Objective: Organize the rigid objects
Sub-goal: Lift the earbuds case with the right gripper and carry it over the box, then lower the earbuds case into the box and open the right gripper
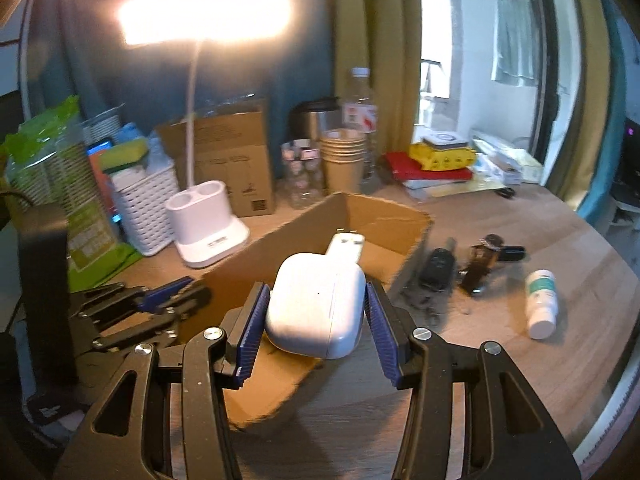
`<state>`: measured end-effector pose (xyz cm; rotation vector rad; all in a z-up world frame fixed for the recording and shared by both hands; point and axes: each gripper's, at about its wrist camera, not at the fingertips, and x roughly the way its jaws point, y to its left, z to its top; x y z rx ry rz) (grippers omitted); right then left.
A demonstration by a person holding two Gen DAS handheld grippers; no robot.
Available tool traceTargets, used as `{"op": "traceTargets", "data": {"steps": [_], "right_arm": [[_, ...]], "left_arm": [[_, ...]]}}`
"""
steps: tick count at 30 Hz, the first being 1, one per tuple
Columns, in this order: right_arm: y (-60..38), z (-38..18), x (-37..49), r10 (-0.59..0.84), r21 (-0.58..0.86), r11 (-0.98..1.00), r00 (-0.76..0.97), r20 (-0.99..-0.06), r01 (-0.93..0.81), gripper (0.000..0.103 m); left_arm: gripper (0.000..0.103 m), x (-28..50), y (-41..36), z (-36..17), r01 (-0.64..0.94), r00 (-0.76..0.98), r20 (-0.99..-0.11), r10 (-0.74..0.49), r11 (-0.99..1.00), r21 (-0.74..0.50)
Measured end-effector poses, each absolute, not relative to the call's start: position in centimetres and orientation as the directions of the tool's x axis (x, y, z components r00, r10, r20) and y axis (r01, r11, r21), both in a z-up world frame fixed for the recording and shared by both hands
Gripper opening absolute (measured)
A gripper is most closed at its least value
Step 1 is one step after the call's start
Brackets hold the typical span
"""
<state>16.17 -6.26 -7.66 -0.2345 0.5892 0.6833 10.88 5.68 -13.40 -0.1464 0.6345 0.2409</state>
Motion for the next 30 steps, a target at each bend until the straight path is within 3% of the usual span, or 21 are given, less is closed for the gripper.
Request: {"op": "traceTargets", "data": {"steps": [30], "right_arm": [[-4.4,-11.0,16.1,0.578,0.055,0.672,0.477,-0.662,-0.738,0.052]], "left_arm": [[0.015,10.8,5.9,-13.5,-0.268,0.779,-0.603,0.172,0.961,-0.071]]}}
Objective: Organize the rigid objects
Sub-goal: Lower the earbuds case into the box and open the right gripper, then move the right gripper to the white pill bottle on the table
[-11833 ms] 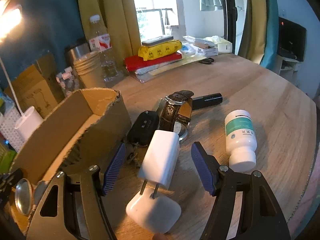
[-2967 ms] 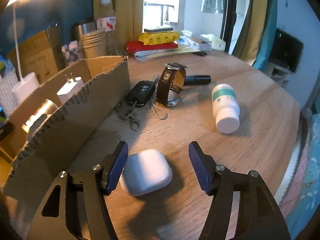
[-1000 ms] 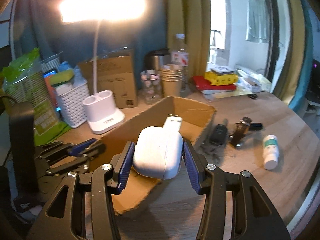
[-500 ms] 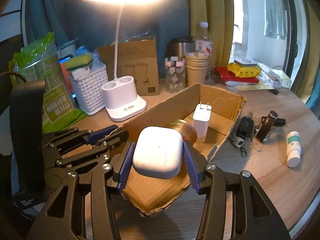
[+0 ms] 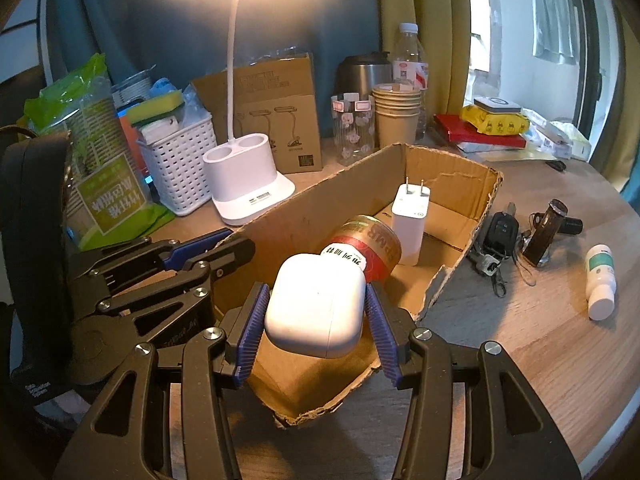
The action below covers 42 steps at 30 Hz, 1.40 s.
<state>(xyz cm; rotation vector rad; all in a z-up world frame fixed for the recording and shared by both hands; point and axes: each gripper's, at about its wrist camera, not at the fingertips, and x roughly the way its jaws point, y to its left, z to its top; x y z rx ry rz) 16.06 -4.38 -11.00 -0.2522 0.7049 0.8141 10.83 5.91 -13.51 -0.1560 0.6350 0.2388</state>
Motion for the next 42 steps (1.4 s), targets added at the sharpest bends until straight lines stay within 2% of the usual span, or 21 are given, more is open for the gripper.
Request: {"op": "traceTargets", "data": {"steps": [6,8,26,34,42], "right_arm": [[-4.6,-10.8,15.8,0.588,0.058,0.668,0.479,-0.652,-0.742,0.053],[-4.8,-10.6,15.7,0.588,0.055,0.671,0.486,-0.647,-0.739,0.058],[-9.9,-7.5,17.5,0.541,0.047,0.769,0.612,-0.577,-0.637,0.059],[-13.8,-6.6,19.2,0.474,0.04,0.838,0.689,-0.548,-0.544,0.059],[-16.5,-6.9,20.6,0.364,-0.035,0.891,0.757,-0.543,-0.453,0.061]], "left_arm": [[0.015,10.8,5.9,-13.5,-0.268,0.779,-0.603,0.172,0.961,-0.071],[0.015,10.8,5.9,-13.5,-0.267,0.78,-0.602,0.173,0.961,-0.07],[0.015,10.8,6.0,-13.6,-0.264,0.781,-0.6,0.172,0.962,-0.068],[0.015,10.9,6.0,-13.6,-0.264,0.781,-0.6,0.172,0.962,-0.068],[0.015,10.9,6.0,-13.6,-0.264,0.782,-0.599,0.173,0.962,-0.067]]}}
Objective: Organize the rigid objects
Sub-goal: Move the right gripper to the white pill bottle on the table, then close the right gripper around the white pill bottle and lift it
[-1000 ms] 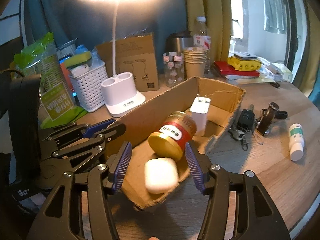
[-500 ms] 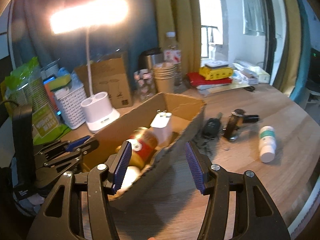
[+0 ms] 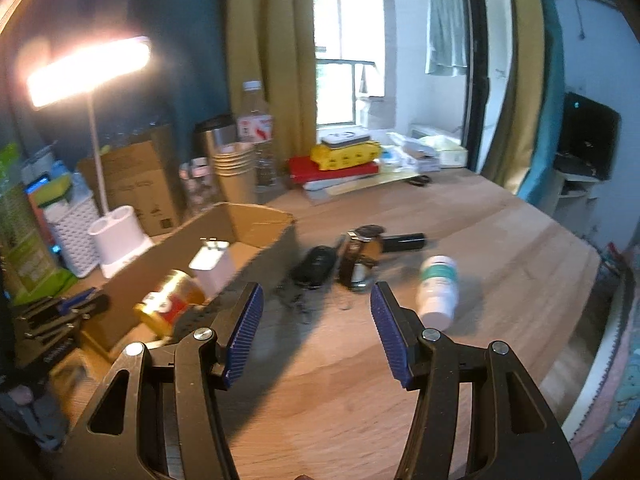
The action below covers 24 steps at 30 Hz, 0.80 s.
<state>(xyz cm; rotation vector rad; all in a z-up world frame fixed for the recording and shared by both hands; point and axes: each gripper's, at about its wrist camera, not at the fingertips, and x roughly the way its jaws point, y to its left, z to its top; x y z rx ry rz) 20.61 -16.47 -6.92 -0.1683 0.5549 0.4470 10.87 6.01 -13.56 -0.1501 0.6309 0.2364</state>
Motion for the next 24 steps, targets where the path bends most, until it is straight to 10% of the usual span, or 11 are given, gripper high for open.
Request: {"op": "traceTargets", "data": {"steps": [24], "right_arm": [[-21.3,-11.5,30.4,0.155,-0.123,0.951,0.784,-0.601,-0.282,0.067]], "left_arm": [[0.015,11.1,5.9,-13.7,-0.257,0.777,-0.609,0.159,0.963,-0.078]]}}
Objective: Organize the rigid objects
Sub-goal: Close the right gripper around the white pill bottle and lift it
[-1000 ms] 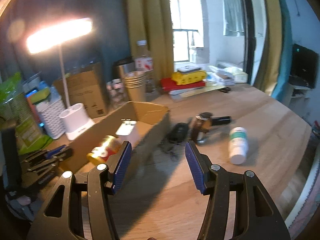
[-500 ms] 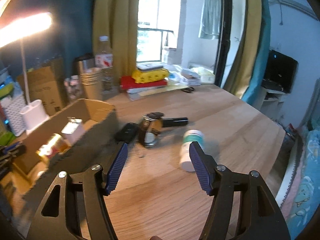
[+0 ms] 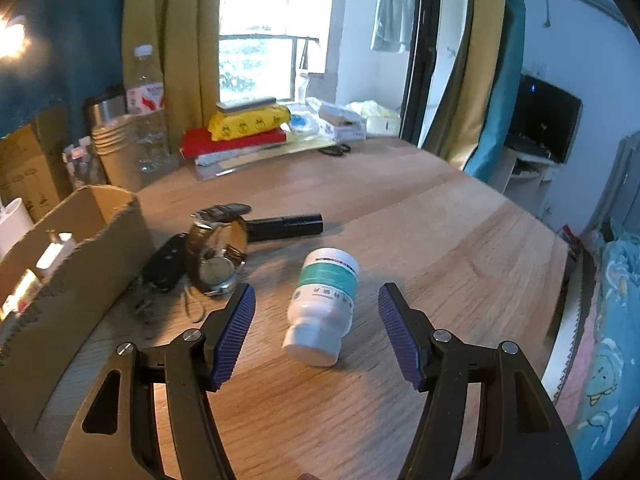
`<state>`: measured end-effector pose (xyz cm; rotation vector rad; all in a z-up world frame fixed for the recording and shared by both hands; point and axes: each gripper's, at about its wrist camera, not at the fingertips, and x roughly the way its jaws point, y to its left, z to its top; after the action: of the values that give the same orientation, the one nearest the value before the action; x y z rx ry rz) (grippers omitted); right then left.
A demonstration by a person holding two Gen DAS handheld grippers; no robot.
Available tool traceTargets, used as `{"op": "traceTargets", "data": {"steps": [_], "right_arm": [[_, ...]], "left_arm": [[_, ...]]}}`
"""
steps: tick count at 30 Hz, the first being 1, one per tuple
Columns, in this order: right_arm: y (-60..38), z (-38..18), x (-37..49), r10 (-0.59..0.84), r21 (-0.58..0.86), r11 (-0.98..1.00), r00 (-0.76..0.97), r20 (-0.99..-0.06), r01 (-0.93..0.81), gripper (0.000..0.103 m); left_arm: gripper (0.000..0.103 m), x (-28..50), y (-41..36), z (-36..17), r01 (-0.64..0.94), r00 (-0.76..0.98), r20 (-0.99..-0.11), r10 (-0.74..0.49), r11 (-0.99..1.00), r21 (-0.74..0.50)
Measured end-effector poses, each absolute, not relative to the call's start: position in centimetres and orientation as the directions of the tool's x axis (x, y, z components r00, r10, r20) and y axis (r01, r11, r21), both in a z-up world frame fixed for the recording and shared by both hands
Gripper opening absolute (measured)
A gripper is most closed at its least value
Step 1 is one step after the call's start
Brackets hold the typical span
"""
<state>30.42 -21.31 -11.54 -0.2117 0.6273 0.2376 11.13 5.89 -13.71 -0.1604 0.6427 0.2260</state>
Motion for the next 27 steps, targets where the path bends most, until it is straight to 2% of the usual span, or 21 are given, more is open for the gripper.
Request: {"op": "traceTargets", "data": {"steps": [6,8,15,19,27], "right_arm": [[-21.5,-13.0,33.4,0.125,-0.117,0.958,0.747,-0.653,-0.263,0.067],[-22.1,-13.3,34.3,0.147,-0.066,0.964,0.722,-0.676,-0.258,0.067],[-22.4,-14.0,36.0,0.159,-0.019,0.968,0.673,-0.722,-0.25,0.067],[-22.3,-14.3,36.5,0.141,-0.029,0.97,0.66,-0.738,-0.24,0.055],[-22.3,-13.6,35.6,0.149,-0.027,0.97,0.684,-0.714,-0.24,0.052]], "left_arm": [[0.015,11.1,5.9,-13.7,-0.254,0.779,-0.606,0.158,0.964,-0.075],[0.015,11.0,5.9,-13.7,-0.254,0.779,-0.607,0.157,0.964,-0.076],[0.015,11.0,5.9,-13.7,-0.25,0.782,-0.603,0.16,0.966,-0.068],[0.015,10.9,5.8,-13.6,-0.248,0.784,-0.6,0.161,0.967,-0.065],[0.015,10.8,5.8,-13.6,-0.247,0.785,-0.599,0.16,0.967,-0.065]]}}
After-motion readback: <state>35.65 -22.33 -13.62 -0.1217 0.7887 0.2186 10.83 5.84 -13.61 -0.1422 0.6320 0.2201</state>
